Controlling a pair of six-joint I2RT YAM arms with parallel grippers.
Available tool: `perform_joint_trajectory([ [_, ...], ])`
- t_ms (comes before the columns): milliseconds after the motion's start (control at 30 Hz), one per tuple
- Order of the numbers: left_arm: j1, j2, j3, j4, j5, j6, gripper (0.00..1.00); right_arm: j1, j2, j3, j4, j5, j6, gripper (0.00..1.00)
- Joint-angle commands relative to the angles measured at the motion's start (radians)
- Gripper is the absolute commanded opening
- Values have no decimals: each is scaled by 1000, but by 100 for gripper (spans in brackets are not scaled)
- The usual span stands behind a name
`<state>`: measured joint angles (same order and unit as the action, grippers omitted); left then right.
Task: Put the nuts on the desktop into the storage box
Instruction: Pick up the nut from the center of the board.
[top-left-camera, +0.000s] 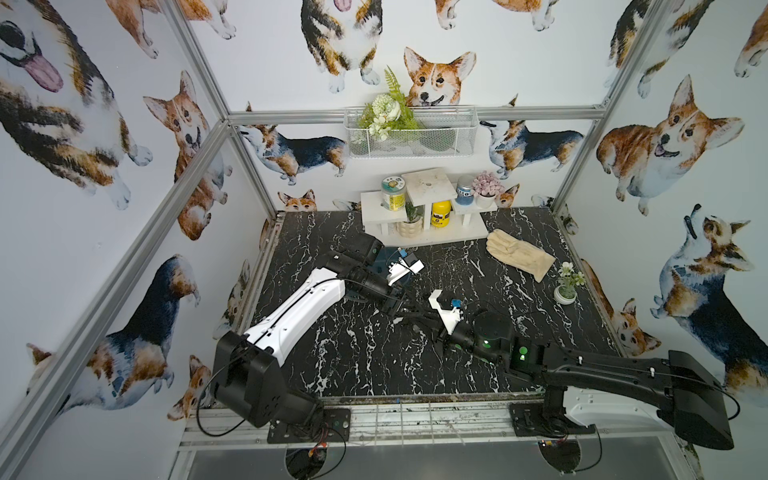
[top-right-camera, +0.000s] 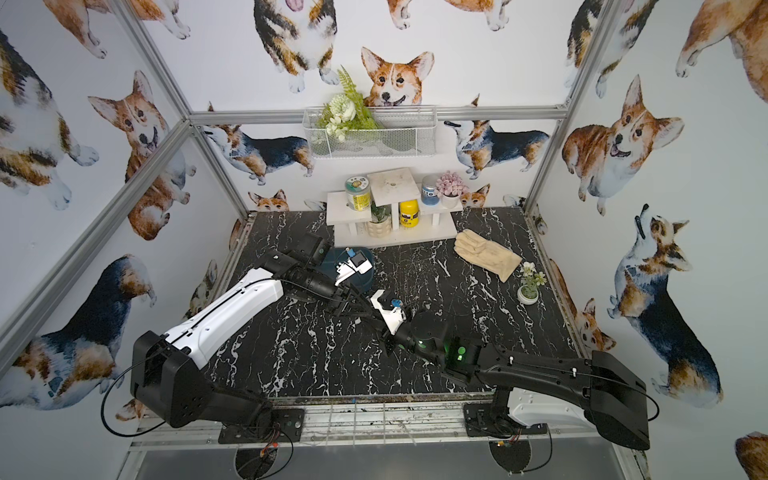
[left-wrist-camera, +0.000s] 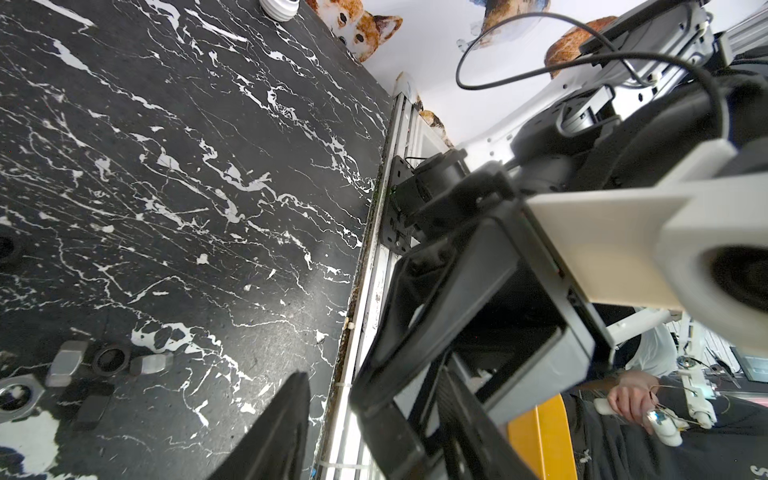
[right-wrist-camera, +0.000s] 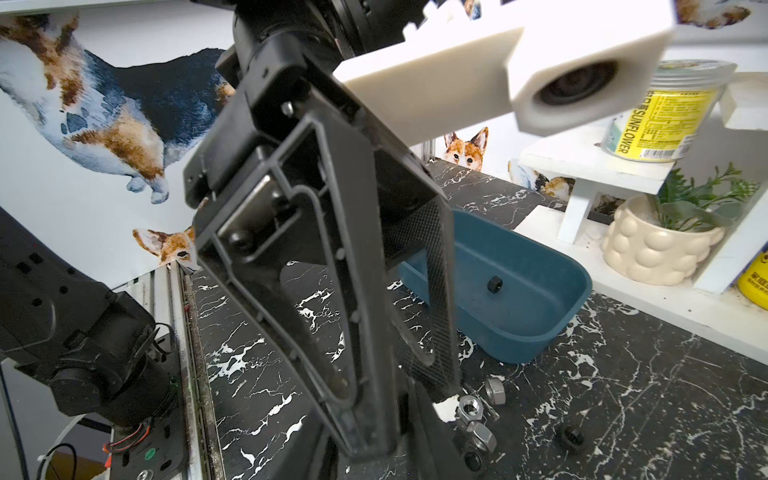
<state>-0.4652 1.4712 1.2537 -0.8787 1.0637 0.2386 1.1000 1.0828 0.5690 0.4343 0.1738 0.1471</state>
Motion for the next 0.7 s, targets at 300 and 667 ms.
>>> perform_joint_trajectory([
  [300, -13, -11, -22, -21, -40, 23, 22, 15, 29, 34, 69, 235, -3, 22],
  [667, -12, -40, -13, -5, -141, 5, 0, 27, 63, 34, 51, 225, 2, 44],
])
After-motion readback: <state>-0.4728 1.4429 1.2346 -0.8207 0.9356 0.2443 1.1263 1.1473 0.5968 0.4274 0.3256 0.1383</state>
